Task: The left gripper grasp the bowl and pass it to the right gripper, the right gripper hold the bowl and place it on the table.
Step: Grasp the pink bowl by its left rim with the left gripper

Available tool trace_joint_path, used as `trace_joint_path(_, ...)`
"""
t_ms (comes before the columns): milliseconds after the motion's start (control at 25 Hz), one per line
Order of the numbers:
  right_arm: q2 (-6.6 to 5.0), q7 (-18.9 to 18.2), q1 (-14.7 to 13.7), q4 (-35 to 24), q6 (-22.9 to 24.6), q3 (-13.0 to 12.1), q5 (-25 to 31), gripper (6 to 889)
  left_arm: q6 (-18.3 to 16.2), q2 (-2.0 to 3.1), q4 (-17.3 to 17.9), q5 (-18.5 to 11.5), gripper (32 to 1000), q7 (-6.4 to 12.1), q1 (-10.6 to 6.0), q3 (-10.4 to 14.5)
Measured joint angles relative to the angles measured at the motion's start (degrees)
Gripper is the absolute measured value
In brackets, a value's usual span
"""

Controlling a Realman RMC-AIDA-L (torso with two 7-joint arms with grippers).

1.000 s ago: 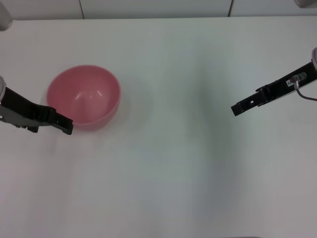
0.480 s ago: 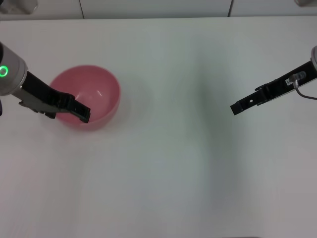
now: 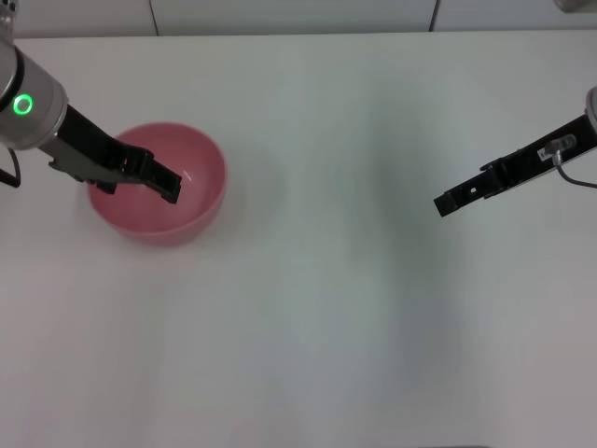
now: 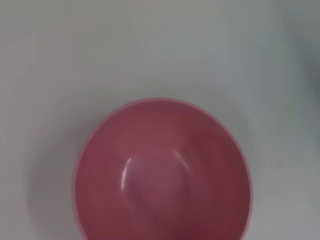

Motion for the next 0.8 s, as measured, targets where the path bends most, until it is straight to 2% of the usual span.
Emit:
trace_joint_path(280, 0.0, -0.07, 0.0, 0.0, 0.0, 0.0, 0.0, 876, -1.83, 0.13, -3.33, 3.31, 884, 0.23, -3.68, -0.33)
trace_joint_path(440, 0.0, -0.14, 0.03, 0.0, 0.06, 0.0, 0.06, 877, -3.15, 0.14, -6.57, 5.1, 884, 0.31, -5.83, -0.71)
trace_joint_path(520, 0.0, -0.14, 0.05, 0.0, 0.09, 0.0, 0.07, 877, -3.99, 0.33, -8.76, 5.73, 884, 0.33, -6.85, -0.89)
trace_joint_path(800, 0.0, -0.23, 0.09, 0.0, 0.19, 0.0, 0.09, 877, -6.92, 0.77, -13.25, 7.23, 884, 0.52, -8.59, -2.22)
